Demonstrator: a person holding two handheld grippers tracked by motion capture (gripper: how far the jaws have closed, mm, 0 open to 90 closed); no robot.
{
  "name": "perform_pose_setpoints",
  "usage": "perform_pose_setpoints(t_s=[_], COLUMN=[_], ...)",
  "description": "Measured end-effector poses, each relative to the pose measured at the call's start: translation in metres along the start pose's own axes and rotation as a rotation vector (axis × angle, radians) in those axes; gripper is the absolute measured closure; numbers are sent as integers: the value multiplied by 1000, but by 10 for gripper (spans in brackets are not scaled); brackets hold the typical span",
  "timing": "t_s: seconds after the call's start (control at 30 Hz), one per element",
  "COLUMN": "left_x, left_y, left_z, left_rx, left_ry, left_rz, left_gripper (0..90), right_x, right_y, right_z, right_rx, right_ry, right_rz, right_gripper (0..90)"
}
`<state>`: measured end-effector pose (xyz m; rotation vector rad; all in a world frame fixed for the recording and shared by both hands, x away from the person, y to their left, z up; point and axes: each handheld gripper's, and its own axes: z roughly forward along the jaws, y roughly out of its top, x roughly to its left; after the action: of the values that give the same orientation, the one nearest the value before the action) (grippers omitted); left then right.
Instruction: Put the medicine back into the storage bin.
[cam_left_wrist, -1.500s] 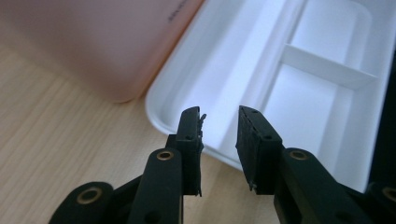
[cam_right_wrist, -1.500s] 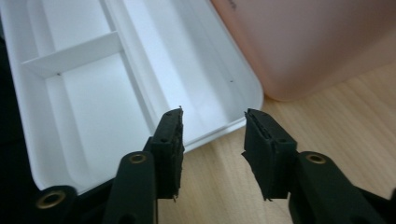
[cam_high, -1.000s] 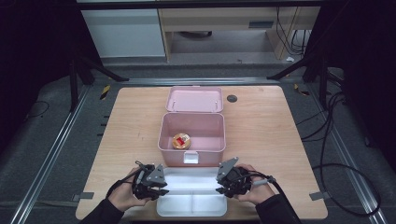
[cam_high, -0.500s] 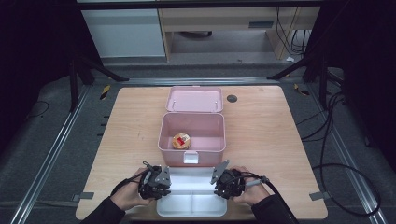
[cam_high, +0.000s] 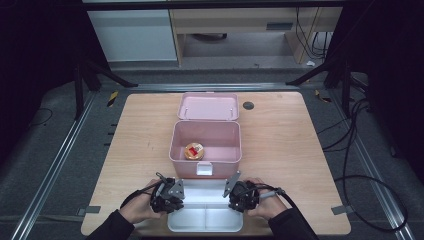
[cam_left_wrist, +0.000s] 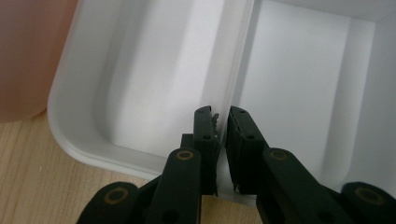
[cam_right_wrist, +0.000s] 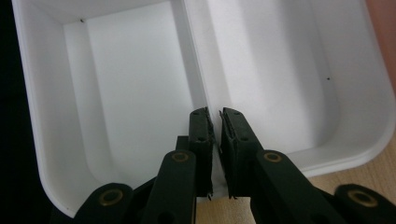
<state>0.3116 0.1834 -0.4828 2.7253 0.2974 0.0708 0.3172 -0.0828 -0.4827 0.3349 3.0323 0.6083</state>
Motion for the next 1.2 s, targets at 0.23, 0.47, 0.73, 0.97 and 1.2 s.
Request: perform_pose_setpoints(t_s=[0.23, 0.47, 0.73, 0.97, 1.2], left_x=[0, 0, -10, -16, -16], left_y=[1, 1, 7, 21, 36], left_z=[0, -5, -22, -49, -85], left_rx=[4, 2, -18, -28, -23], left_ry=[-1, -41, -79, -80, -56], left_rz=[26, 37, 71, 98, 131], left_gripper=[831, 851, 865, 867, 872], right_x=[1, 1, 9, 18, 19], right_y=[3, 3, 3, 4, 19], right_z=[2, -2, -19, -43, -77], right_rx=[21, 15, 11, 2, -10], right_ry=[-2, 27, 64, 66, 57], right_rz=[-8, -7, -7, -3, -28], right_gripper=[837, 847, 850, 853, 858])
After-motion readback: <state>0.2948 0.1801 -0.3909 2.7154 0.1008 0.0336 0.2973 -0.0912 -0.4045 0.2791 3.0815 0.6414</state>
